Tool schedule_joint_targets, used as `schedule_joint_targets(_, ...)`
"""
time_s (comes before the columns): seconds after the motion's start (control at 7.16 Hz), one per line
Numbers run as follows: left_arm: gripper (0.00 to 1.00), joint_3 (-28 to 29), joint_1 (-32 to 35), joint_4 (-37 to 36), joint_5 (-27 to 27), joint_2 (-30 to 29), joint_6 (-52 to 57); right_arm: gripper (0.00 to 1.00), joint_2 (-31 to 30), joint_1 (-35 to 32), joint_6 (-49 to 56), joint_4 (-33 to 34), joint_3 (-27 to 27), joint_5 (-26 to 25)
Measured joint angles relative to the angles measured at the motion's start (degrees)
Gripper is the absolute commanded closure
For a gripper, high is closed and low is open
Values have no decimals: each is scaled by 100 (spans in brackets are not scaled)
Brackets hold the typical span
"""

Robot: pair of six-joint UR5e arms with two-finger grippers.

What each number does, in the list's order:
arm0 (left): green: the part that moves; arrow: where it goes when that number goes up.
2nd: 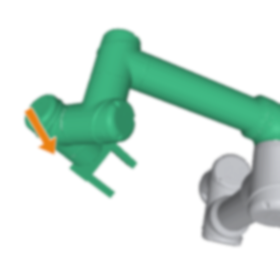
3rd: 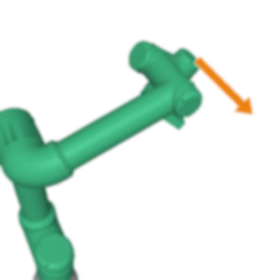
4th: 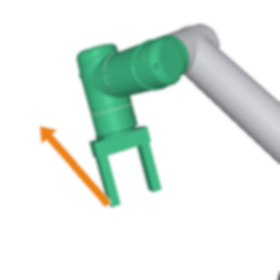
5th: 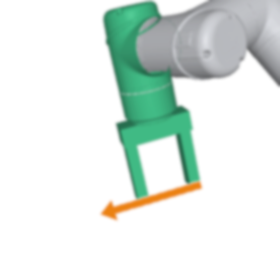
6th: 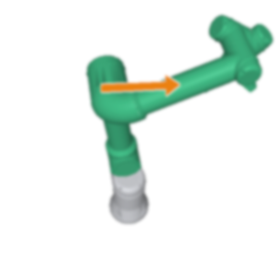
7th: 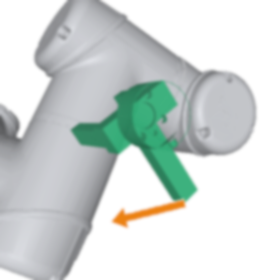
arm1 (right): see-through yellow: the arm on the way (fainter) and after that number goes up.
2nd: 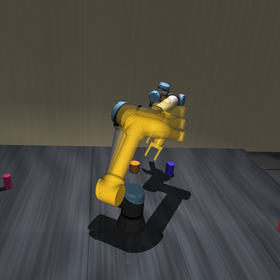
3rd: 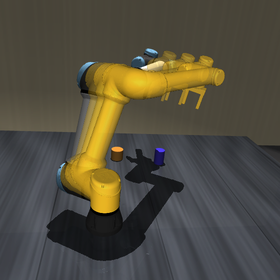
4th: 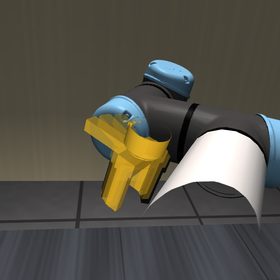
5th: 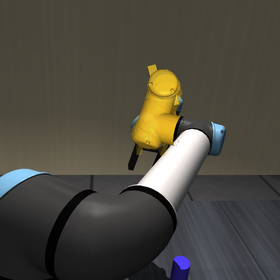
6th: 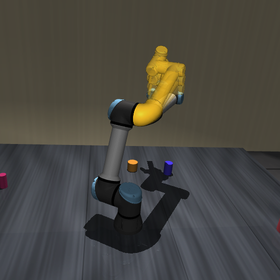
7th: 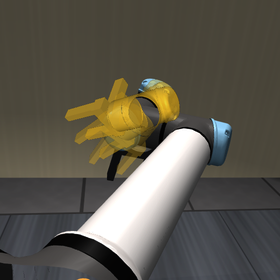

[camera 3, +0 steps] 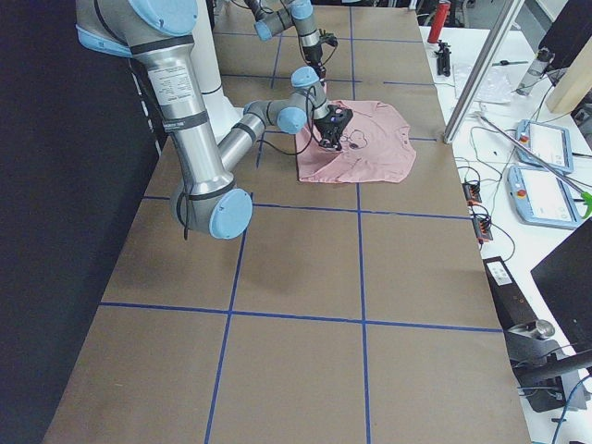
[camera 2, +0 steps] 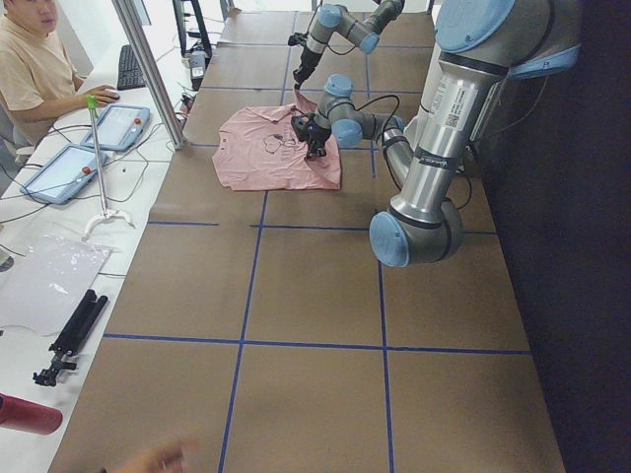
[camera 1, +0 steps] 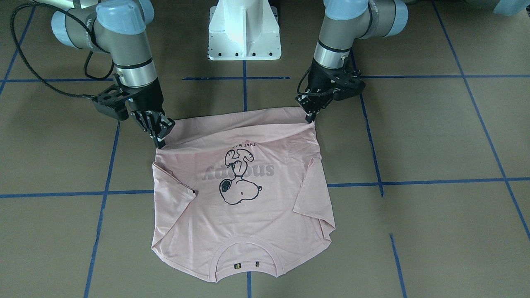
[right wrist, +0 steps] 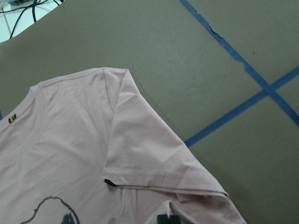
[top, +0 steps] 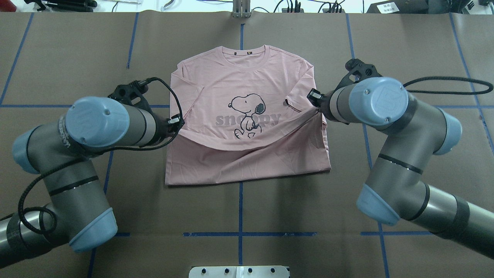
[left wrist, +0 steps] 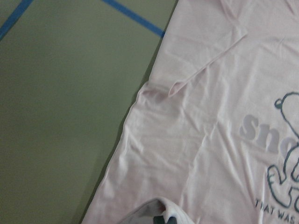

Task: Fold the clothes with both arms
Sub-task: 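Lift the hem with both grippers and fold it toward the collar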

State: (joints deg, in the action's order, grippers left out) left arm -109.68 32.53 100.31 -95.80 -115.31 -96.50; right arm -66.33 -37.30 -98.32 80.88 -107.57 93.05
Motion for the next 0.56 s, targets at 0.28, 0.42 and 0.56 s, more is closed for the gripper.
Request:
schedule_joint_targets(0.28,100,-22,304,-17,-30,-162,119,100,150,-462,288,178,55,452)
schedule_joint_targets(0.42,100,-61,404,-22,-36,-193,130,100,169,-625,409,207,68,567)
schedule_joint_targets(0.56,100,-56,483,-18,-35,-206,138,100,231,-751,554,212,131,621)
